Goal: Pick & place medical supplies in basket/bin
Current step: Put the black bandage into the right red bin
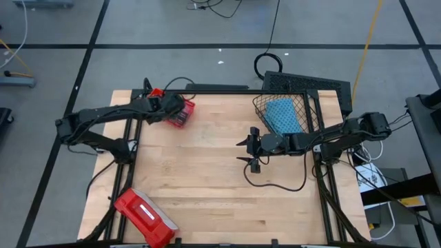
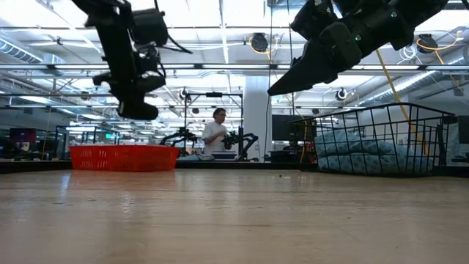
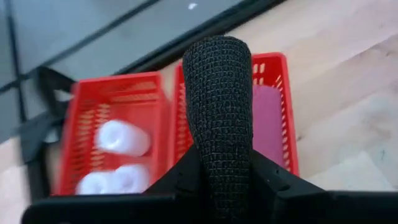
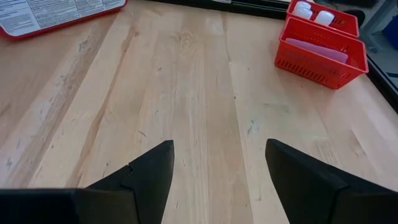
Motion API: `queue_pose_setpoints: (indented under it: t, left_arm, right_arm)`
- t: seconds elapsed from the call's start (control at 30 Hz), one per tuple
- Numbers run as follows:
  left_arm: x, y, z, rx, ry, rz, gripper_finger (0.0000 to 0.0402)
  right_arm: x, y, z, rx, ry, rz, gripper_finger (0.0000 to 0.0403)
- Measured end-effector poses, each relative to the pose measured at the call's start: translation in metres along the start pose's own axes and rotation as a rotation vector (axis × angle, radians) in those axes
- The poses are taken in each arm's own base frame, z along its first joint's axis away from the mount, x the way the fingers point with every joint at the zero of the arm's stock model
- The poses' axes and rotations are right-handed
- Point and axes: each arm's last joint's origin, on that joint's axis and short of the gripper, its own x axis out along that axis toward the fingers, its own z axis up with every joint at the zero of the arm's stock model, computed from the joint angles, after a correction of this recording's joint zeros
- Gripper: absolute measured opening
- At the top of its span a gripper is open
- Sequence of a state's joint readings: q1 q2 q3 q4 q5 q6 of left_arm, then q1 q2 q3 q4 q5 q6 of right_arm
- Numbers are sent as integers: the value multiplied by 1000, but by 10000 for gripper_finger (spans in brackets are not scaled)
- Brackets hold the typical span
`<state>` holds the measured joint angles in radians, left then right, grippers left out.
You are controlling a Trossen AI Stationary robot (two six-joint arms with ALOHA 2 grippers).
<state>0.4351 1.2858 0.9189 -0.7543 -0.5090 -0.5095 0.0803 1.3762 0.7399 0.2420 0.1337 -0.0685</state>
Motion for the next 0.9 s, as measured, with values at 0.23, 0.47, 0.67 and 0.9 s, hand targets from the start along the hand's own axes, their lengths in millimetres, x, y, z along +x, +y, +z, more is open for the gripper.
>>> queue_pose_setpoints:
  t: [0.23,0.47,0.67,0.9]
  left_arm:
    - [32,1,0,-12,58,-23,73]
    - [60,-2,-5,17,139,7,80]
    - [71,0,-7,34,178,26,88]
    - [72,-1,-3,10,140,28,151]
  right_arm:
    - [0,0,0,-3,0,0,242]
    - [0,0,0,2,0,0,242]
    - [0,0,0,3,0,0,242]
    - [0,0,0,3,0,0,242]
